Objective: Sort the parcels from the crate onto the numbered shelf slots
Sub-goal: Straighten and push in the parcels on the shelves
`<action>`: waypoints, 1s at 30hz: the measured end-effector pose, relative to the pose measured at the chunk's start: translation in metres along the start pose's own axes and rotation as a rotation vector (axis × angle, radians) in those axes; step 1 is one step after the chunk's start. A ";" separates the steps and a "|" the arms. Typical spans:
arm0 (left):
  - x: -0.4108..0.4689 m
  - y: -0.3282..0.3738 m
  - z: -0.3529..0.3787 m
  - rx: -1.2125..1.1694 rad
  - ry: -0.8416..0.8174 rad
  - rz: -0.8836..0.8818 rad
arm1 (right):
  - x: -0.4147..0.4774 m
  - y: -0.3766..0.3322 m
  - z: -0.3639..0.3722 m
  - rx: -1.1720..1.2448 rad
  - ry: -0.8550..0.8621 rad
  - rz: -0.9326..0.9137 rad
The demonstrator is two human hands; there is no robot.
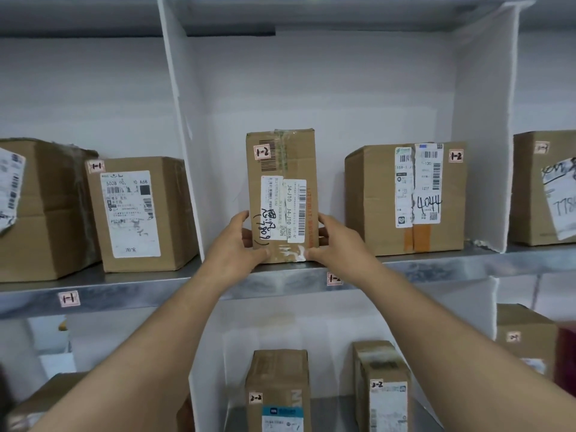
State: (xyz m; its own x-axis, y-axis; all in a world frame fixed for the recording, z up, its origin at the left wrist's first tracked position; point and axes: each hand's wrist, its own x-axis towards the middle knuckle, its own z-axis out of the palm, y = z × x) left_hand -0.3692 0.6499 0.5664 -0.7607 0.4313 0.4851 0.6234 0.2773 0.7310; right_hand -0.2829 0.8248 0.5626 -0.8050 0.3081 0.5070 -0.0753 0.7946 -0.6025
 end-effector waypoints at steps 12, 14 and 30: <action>-0.068 -0.007 -0.039 0.142 0.352 0.286 | -0.045 -0.042 -0.006 -0.172 0.227 -0.236; -0.069 -0.015 -0.059 0.166 0.409 0.274 | -0.046 -0.058 0.001 -0.166 0.232 -0.261; -0.040 -0.108 -0.175 0.102 0.363 0.097 | -0.017 -0.171 0.143 -0.140 0.110 -0.266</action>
State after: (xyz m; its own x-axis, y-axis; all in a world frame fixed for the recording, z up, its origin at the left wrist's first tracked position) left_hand -0.4380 0.4529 0.5520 -0.7002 0.1334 0.7014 0.6968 0.3420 0.6305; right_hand -0.3407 0.6093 0.5688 -0.6986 0.1283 0.7039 -0.1870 0.9169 -0.3527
